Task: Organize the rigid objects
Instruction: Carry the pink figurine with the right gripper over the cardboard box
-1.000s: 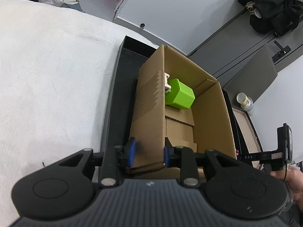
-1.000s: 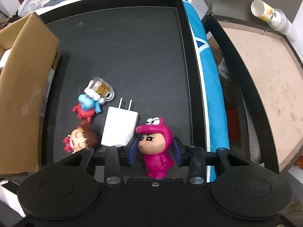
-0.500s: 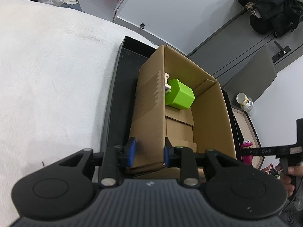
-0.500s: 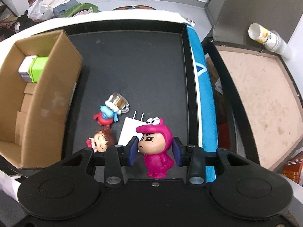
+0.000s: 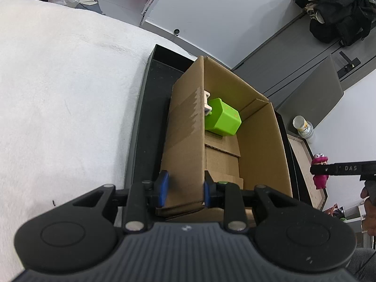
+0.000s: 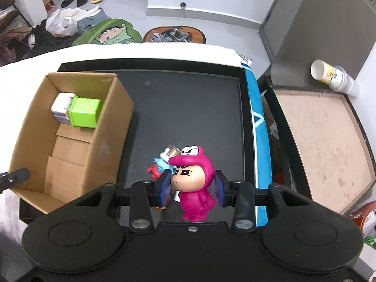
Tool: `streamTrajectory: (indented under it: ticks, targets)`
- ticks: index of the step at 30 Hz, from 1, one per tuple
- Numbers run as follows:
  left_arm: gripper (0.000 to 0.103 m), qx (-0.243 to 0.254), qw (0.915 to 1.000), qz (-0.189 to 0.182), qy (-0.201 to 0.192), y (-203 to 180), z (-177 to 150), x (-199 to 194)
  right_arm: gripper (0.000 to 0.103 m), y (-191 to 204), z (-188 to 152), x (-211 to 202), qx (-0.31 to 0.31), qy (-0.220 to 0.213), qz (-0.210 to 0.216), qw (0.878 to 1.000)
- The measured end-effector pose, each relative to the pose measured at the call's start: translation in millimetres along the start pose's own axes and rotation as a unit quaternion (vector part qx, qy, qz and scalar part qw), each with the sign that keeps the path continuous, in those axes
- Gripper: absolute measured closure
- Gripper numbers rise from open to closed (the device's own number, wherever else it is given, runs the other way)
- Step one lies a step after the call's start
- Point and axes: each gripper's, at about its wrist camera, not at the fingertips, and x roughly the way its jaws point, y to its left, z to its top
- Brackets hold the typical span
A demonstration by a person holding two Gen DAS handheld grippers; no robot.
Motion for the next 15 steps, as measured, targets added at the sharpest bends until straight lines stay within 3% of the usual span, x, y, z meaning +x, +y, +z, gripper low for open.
streamTrajectory:
  ticks: [15]
  targets:
    - [0.076,-0.002,1.0000,-0.003,0.000,0.7,-0.1,0.8,0.065,32.7,21.7,-11.4,-0.012,-0.035,0.009,0.999]
